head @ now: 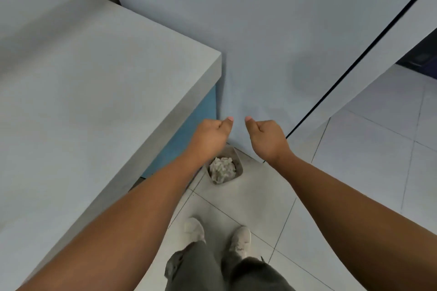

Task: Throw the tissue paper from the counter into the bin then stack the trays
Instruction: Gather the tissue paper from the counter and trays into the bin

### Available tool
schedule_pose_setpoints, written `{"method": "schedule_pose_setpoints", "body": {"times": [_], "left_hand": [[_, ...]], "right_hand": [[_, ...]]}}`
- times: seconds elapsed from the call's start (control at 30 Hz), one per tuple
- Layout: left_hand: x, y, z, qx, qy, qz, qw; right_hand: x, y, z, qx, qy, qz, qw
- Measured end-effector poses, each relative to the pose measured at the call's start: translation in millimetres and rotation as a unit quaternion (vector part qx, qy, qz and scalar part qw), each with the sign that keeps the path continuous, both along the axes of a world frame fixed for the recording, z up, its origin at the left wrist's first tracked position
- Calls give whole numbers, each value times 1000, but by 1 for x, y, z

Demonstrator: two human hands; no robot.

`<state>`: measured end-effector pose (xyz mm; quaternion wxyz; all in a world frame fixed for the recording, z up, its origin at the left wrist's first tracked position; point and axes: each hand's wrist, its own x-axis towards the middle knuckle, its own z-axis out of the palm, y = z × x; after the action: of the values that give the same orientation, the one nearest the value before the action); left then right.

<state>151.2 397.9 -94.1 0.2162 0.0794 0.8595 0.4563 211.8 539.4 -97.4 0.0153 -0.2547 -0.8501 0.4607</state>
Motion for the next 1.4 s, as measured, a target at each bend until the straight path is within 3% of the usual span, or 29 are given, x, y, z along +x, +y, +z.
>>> {"method": "schedule_pose_setpoints", "body": {"times": [0.2,0.47,0.57,0.7,0.83,0.93,1.03,1.13,1.23,1.4], "left_hand": [[-5,14,-98,-67,-40,-29,997],[-18,19,-227,-142,-30,-86,986],[-25,19,-279,-146,-126,-78,978],[-39,20,-356,-115,-285,4,952],[-43,21,-422,-160,-270,-49,948],[-48,31,-463,-135,-275,-54,950],[-49,39,-487,-68,-316,17,946],[-46,37,-507,-32,-342,89,935],[-40,28,-513,-79,-288,48,953],[-41,-1,-510,-164,-217,-34,962]], "right_hand": [[-5,13,-85,19,-79,20,997],[-22,30,-206,15,-136,8,990],[-23,34,-253,35,-135,13,990],[-25,39,-314,37,-154,23,987],[-19,41,-376,33,-174,40,983],[-12,45,-418,2,-195,41,980],[-8,47,-446,-39,-203,34,978],[-4,50,-462,0,-223,73,972],[-3,49,-472,44,-228,128,964],[-20,39,-478,7,-188,87,978]]}}
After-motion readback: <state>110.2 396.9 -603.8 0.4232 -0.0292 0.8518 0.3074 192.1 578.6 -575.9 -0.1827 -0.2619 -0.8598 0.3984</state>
